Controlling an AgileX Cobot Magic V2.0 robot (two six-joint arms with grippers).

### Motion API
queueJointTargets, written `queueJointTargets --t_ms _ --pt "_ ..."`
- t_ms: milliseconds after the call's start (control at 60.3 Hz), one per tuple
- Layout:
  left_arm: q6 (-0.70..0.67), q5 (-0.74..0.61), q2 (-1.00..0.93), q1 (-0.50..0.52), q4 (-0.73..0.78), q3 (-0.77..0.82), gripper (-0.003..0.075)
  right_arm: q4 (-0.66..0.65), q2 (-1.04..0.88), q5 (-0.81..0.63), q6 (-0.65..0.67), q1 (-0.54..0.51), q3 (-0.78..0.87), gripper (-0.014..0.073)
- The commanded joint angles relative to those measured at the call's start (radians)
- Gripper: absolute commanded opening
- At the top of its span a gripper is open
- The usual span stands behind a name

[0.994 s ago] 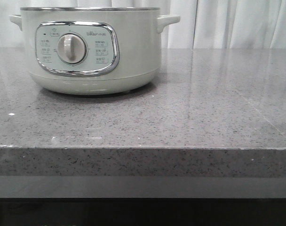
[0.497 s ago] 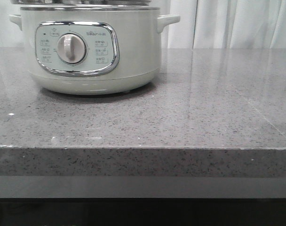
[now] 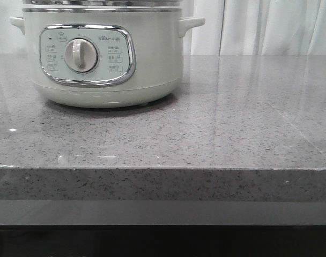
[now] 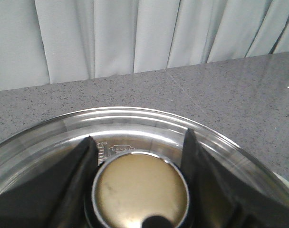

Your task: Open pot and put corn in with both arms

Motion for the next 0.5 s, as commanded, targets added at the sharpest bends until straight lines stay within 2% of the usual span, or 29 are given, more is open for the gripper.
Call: queueJointTargets --t_ms 0,215,481 --pt "0.002 -0.151 -0.053 0.005 0.011 -0.048 0.0148 0.001 -0.009 -0.063 -0.009 -0.001 -0.025 0.0614" --pt "0.002 -0.164 -0.020 0.010 0.011 -0.048 0.0148 0.001 -0.009 -0.063 -0.009 -0.001 -0.025 0.0614" --pt "0.002 -0.119 -0.017 0.008 0.011 -0.048 0.0148 0.001 -0.009 -0.063 -0.009 -0.001 -0.025 0.0614"
